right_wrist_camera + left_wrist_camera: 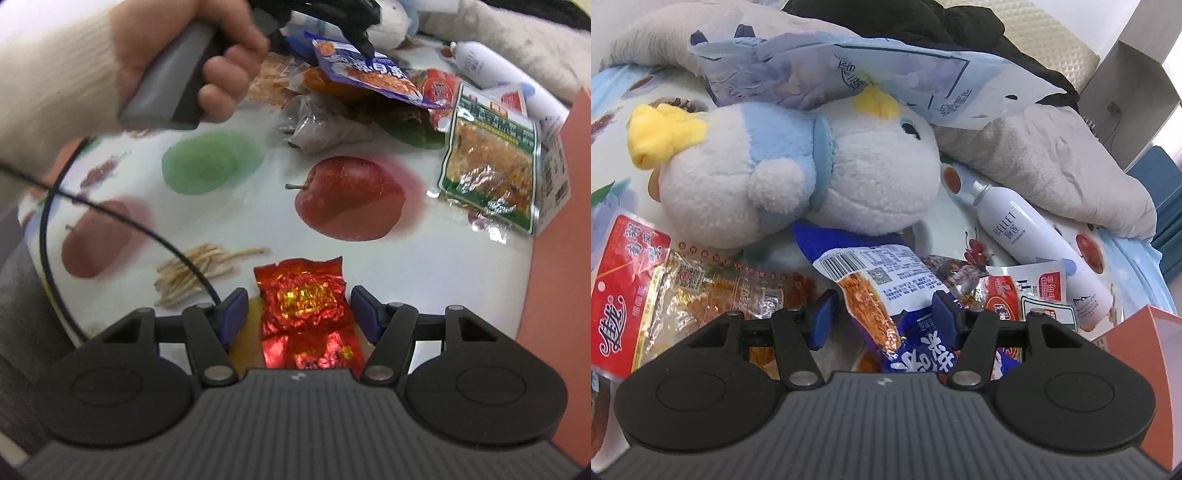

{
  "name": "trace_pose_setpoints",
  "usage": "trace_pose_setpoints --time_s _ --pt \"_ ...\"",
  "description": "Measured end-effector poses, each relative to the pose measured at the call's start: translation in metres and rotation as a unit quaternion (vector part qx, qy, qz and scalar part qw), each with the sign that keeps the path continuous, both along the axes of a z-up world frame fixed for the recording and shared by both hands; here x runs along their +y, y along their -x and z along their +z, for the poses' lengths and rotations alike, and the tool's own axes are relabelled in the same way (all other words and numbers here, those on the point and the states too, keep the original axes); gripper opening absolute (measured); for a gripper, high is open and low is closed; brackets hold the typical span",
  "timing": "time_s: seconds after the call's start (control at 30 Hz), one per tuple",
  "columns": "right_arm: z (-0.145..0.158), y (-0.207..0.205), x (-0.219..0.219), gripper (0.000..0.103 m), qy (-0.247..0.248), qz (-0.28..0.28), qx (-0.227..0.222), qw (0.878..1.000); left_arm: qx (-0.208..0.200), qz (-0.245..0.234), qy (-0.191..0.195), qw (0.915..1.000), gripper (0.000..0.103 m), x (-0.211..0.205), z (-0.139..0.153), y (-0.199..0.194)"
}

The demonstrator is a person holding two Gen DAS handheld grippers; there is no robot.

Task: Organize snacks
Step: 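Grasp the blue chip bag with the left gripper while the right grasps a red-gold candy, then carry the chip bag and red-gold candy to the box with both grippers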

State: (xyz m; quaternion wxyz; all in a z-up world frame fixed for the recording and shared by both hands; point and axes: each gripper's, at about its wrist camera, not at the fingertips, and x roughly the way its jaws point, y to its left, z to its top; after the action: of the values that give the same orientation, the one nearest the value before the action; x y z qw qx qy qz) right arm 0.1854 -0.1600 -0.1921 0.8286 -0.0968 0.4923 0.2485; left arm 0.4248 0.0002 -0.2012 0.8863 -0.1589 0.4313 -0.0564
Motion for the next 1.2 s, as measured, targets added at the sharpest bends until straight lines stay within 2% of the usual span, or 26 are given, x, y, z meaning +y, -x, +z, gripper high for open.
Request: trace_pose_setpoints --time_s 0.03,0.1,0.17,0.27,0.8,0.93,1.2 --pt "0.0 0.0 -0.001 0.056 0.001 -0.003 -0.001 1.0 0.001 -0.002 -0.004 1.0 0.052 -0.001 0.0 0.0" --pt "0.001 -0.002 -0.001 0.056 0.002 -0.014 -0.001 1.0 -0.001 -0.007 -0.013 0.9999 0.049 -0.004 0.002 0.0" --pt "0.002 -0.003 -0.002 0.056 0.007 -0.022 -0.003 1.0 -0.004 -0.013 -0.023 0.9996 0.042 -0.006 0.004 0.002" --pt "0.005 -0.003 -0.005 0.056 0.011 -0.031 -0.01 0.999 -0.003 -0.017 -0.022 0.9996 0.036 -0.005 0.009 0.009" --pt "0.038 0.011 -0.032 0.056 -0.001 -0.105 -0.036 0.994 -0.01 -0.028 -0.02 0.9994 0.025 -0.008 0.05 0.084" --pt "0.049 0.02 -0.037 0.056 -0.018 -0.126 -0.044 0.991 -0.014 -0.036 -0.017 0.9991 0.016 -0.006 0.061 0.112" --pt "0.063 0.044 -0.036 0.056 -0.035 -0.147 -0.056 0.987 -0.013 -0.047 -0.016 0.9987 0.014 -0.006 0.07 0.174"
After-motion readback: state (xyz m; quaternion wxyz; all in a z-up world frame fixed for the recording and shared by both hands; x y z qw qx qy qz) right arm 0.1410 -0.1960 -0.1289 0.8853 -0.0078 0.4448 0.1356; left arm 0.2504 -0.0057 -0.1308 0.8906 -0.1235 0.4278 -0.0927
